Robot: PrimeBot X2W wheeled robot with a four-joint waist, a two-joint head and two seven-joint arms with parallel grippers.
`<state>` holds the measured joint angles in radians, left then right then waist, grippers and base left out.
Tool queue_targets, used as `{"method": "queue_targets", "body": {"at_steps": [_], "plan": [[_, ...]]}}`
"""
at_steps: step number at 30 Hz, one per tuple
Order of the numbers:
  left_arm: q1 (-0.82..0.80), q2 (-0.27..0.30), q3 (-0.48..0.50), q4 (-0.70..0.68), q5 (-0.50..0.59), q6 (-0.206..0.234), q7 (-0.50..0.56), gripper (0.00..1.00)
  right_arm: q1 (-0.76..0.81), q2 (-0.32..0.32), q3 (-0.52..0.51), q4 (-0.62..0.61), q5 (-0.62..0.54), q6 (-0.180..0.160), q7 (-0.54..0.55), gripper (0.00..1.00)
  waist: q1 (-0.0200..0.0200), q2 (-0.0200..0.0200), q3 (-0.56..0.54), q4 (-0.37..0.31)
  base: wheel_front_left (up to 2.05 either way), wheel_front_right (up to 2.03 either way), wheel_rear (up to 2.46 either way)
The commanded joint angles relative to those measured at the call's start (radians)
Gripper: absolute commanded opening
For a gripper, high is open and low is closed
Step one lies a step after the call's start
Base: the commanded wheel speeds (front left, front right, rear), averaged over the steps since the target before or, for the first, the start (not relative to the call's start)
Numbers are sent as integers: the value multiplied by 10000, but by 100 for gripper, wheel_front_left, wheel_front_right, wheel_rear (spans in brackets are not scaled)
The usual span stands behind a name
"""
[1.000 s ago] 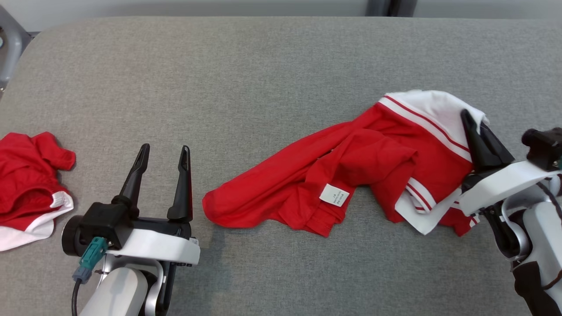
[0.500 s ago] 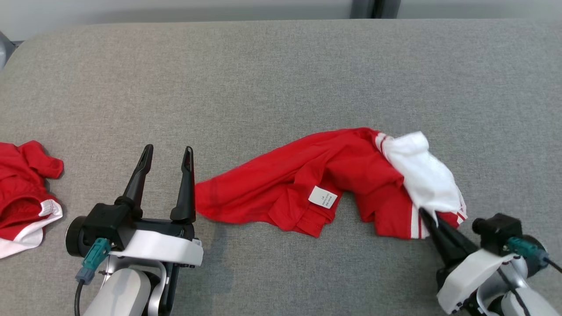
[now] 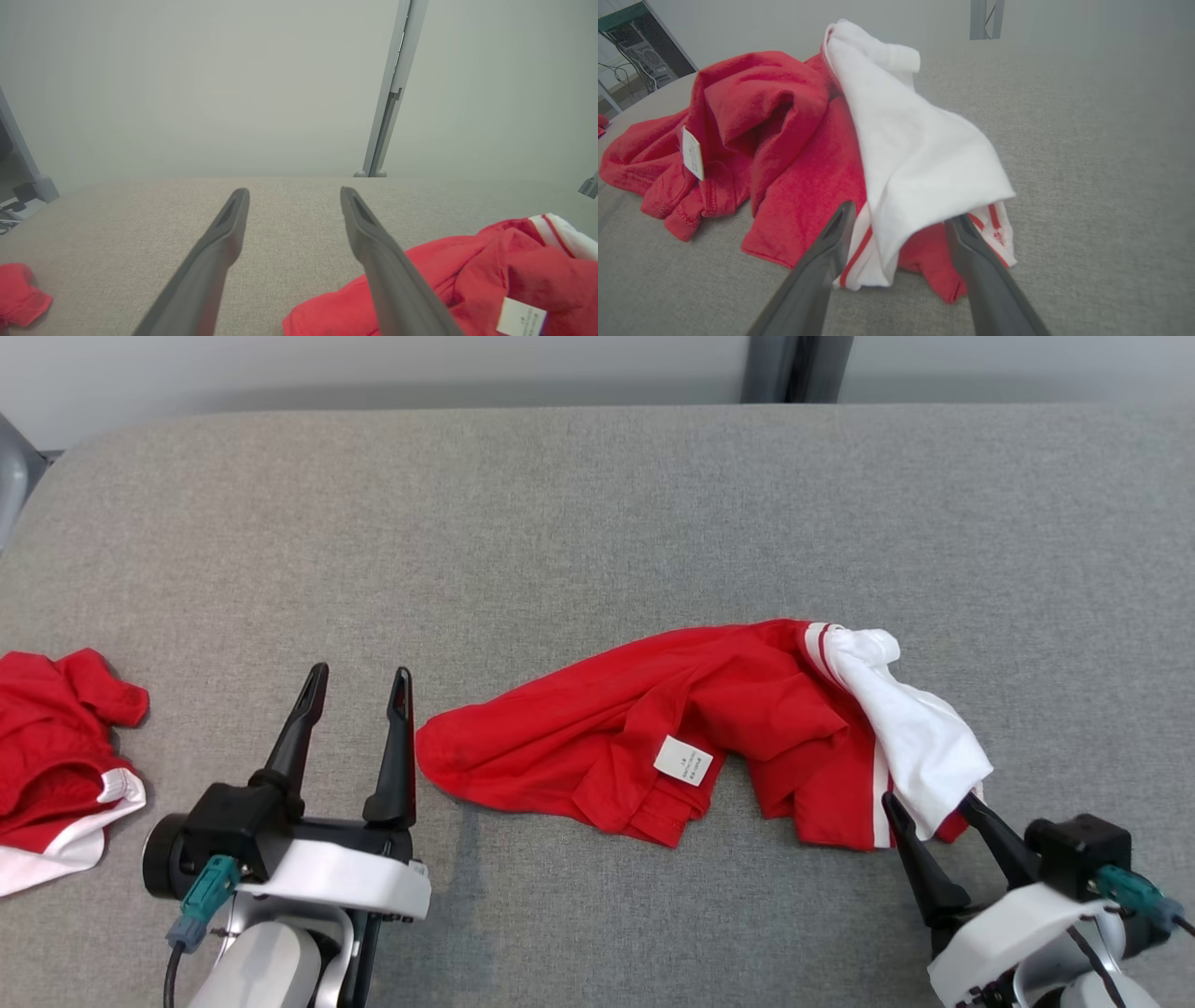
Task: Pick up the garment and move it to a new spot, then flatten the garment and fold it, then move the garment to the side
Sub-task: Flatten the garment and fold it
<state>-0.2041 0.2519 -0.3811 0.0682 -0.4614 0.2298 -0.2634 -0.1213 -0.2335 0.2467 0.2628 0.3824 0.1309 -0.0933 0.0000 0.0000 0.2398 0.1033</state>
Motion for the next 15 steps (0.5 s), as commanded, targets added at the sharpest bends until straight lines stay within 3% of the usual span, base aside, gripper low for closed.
{"method": "queue_targets", "body": {"at_steps": [1,15], "plan": [[111,82,15,12,-48,4,-22,100,120,-5,-79,-99,-82,-3,-114,100,0,0,-75,-6,0,0,0],[726,425,92,-192,-46,268,115,100,1198,647,-2235,-2429,-980,-3,49,100,0,0,-776,-395,0,0,0]]}}
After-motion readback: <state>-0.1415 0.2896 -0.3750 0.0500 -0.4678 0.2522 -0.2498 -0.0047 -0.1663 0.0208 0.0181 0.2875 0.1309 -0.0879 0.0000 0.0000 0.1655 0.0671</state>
